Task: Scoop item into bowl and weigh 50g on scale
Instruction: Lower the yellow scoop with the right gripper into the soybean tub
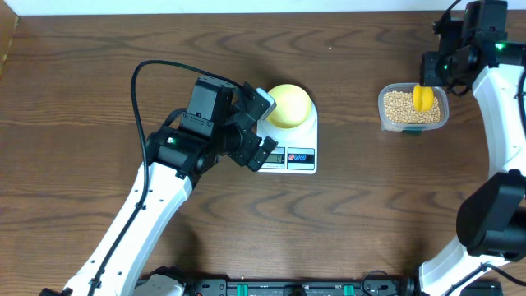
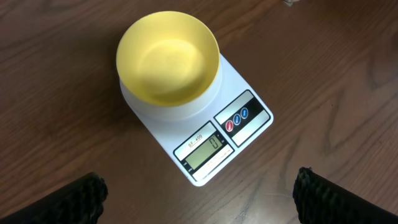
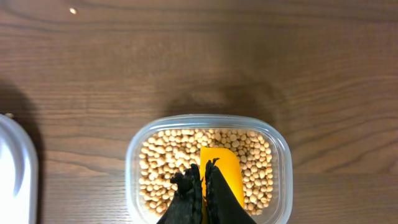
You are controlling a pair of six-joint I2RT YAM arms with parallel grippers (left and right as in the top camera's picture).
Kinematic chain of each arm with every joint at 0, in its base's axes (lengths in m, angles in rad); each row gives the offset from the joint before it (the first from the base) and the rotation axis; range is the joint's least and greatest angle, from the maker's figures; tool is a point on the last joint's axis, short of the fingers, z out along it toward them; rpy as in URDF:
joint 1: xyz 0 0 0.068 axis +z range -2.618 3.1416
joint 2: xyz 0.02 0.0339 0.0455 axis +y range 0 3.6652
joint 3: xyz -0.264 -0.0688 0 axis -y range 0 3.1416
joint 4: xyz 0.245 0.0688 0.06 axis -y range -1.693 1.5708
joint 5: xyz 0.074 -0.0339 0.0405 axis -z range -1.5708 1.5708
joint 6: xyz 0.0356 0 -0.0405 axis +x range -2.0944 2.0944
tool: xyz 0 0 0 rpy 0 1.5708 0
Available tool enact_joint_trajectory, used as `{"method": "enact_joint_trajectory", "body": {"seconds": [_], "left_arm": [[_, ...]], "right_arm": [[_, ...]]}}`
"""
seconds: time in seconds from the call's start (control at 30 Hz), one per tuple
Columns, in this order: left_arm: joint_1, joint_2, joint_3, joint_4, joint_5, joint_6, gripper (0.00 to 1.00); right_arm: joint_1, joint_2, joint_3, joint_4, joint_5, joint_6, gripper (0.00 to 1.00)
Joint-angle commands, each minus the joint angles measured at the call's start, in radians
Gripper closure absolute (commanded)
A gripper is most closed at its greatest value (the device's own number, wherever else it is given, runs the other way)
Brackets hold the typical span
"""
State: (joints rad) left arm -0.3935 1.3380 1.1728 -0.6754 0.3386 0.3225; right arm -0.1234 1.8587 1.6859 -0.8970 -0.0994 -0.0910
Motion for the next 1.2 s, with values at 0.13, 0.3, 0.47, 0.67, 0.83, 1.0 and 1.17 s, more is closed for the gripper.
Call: {"method": "enact_joint_trajectory", "body": {"seconds": [0.13,0.3,0.47,0.67,0.83,1.0,1.17], "left_arm": [[0.002,0.008,-0.007,-0.002,0.010,0.017,0.02],[0.002,0.008,-0.007,-0.002,0.010,0.017,0.02],[0.002,0.008,-0.007,-0.002,0.010,0.017,0.02],[0.002,0.008,-0.007,-0.002,0.010,0.017,0.02],[0.002,0.008,-0.007,-0.002,0.010,0.018,0.03],[0.002,0.008,-0.007,-0.002,0.010,0.017,0.02],[0.002,0.008,-0.007,-0.002,0.010,0.017,0.02]], "right_arm": [[-0.004,0.009,0.016,-0.013,0.129,-0.005,0.99],[-0.004,0.009,0.014,-0.012,0.135,-0.016,0.99],[-0.004,0.020,0.012,-0.011,0.135,-0.016,0.99],[-0.004,0.071,0.012,-0.008,0.134,-0.015,0.99],[-0.004,0.085,0.012,-0.006,0.133,-0.015,0.99],[-0.004,0.102,0.012,-0.005,0.122,-0.015,0.99],[-0.004,0.122,0.011,-0.006,0.068,-0.015,0.99]]}}
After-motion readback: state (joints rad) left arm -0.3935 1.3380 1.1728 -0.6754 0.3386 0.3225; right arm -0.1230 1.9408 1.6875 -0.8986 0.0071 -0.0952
